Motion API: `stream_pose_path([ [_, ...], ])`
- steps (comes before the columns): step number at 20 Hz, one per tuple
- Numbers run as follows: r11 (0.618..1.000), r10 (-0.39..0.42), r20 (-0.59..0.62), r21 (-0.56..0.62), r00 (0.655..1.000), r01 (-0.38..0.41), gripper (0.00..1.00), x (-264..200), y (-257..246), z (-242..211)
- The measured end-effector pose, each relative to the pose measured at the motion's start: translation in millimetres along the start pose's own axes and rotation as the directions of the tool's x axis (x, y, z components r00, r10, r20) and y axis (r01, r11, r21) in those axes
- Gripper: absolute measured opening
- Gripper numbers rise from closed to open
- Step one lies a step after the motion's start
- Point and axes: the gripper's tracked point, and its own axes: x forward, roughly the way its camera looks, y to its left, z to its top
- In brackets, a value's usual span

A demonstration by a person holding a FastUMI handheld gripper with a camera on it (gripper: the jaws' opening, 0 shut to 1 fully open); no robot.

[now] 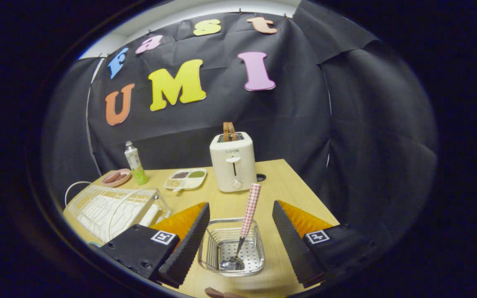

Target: Take the plate from the dish rack, then take the spoon from the basket and place it into the plate.

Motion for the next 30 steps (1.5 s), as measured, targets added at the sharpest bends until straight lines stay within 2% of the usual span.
stream_pose_path([
  [1,1.000,-0.005,0.008,0.024,1.000,0.005,0.98,7.2,-1.3,6.4],
  [2,0.999,-0.002,0.004,0.034,1.000,0.002,0.92,14.5,1.4,8.4],
  [7,0.997,-0.069,-0.113,-0.032,0.991,0.066,0.53,39.2,-4.4,-18.0],
  [9,1.000,-0.015,-0.103,-0.023,0.995,0.013,0.38,39.9,6.7,-16.4],
  [10,1.000,0.027,-0.103,-0.006,0.994,-0.028,0.25,45.1,14.6,-18.3],
  [11,0.999,0.047,-0.101,0.005,0.994,-0.047,0.22,40.3,20.1,-16.3],
  [12,1.000,0.016,-0.093,0.000,0.996,-0.016,0.18,40.9,16.6,-16.4],
  [17,0.999,-0.010,-0.009,0.042,1.000,0.010,0.16,21.7,14.5,1.8],
  [21,0.999,-0.053,0.108,0.003,0.993,0.053,0.15,1.2,9.9,35.1],
  [30,0.996,-0.072,0.279,-0.026,0.958,0.082,0.15,-95.9,40.9,111.0],
])
